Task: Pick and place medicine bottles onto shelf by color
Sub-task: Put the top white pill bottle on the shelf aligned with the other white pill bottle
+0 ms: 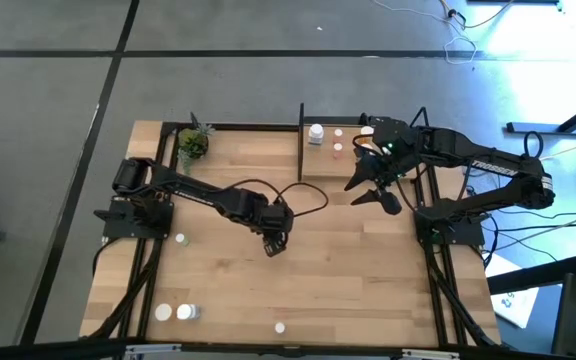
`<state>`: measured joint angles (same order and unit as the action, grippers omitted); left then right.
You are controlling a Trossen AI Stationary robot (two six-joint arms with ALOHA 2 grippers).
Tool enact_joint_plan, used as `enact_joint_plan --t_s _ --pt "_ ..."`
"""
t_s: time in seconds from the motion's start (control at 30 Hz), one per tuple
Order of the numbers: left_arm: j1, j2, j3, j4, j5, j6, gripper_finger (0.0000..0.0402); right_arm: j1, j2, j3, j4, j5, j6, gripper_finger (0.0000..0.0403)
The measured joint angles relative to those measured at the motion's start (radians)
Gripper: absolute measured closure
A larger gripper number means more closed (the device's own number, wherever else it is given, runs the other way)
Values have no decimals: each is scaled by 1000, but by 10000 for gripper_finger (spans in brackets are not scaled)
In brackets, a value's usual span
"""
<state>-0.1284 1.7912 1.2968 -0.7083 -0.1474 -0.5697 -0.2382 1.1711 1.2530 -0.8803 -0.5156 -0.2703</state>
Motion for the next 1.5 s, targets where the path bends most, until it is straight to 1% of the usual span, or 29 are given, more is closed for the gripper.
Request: enact_joint_plan --t_s 0.27,0.43,0.83,1.03,1.17,1.23,1.37,1.5 --pt "0 13 -1 1 -34 -28 216 0 0 0 0 0 0 198" --pt "0 13 -1 2 -35 -30 210 0 0 0 0 0 0 198" --pt "1 13 -1 -2 -35 -30 180 0 0 0 0 0 0 198" --pt "1 13 -1 -2 -36 -30 174 0 0 0 0 0 0 198" --pt "0 13 -1 5 -72 -24 173 0 0 0 0 0 0 198" --pt "1 13 -1 6 -74 -25 172 0 0 0 0 0 0 198" --pt "1 13 -1 13 -74 -31 159 0 0 0 0 0 0 198" --pt "1 13 -1 13 -73 -32 131 0 0 0 0 0 0 198"
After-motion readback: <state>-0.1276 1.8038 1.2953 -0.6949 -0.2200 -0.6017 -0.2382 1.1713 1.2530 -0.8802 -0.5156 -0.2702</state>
